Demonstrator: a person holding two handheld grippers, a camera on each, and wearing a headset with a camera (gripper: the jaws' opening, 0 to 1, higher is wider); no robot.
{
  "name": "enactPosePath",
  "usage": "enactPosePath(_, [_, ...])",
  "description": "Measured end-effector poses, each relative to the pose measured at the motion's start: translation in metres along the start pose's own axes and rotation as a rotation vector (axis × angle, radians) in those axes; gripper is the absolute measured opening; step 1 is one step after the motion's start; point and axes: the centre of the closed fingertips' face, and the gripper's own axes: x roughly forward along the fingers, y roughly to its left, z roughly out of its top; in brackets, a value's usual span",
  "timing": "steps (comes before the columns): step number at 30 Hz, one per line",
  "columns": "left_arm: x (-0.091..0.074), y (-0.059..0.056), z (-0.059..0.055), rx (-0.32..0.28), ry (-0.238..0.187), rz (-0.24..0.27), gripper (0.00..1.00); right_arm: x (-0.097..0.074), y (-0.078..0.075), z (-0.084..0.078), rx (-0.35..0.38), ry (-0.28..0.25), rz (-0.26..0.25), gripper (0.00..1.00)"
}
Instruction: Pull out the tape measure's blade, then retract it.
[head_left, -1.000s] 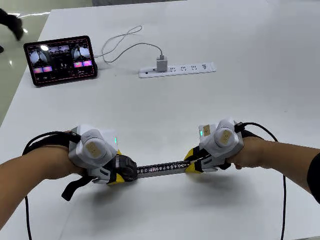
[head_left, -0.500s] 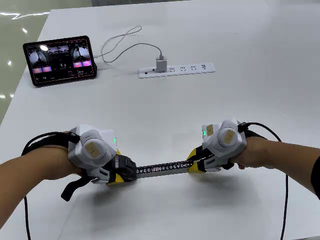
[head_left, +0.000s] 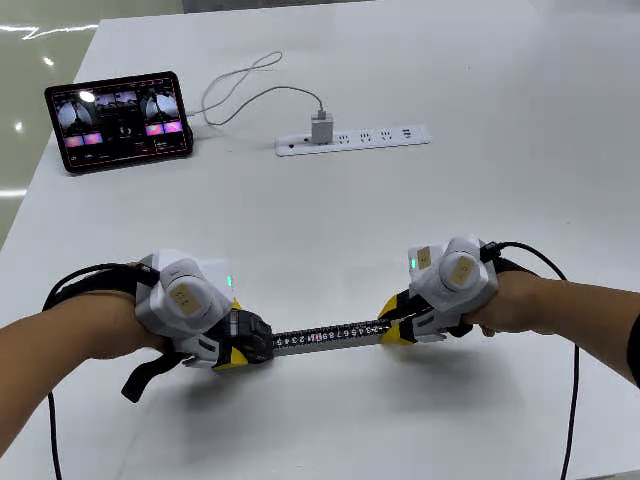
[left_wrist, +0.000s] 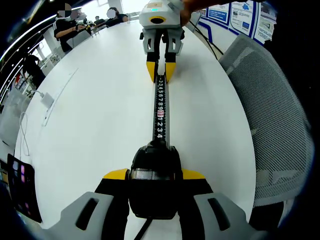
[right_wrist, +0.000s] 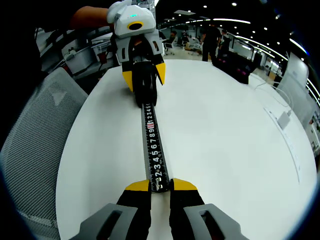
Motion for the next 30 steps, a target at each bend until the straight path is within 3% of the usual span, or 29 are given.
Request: enactPosePath(30, [0.000,0.000,-0.001,-0.002,-0.004,0.002,0.32,-0.009,-0.002,-0.011,0.009,0.016,0.005,0.09])
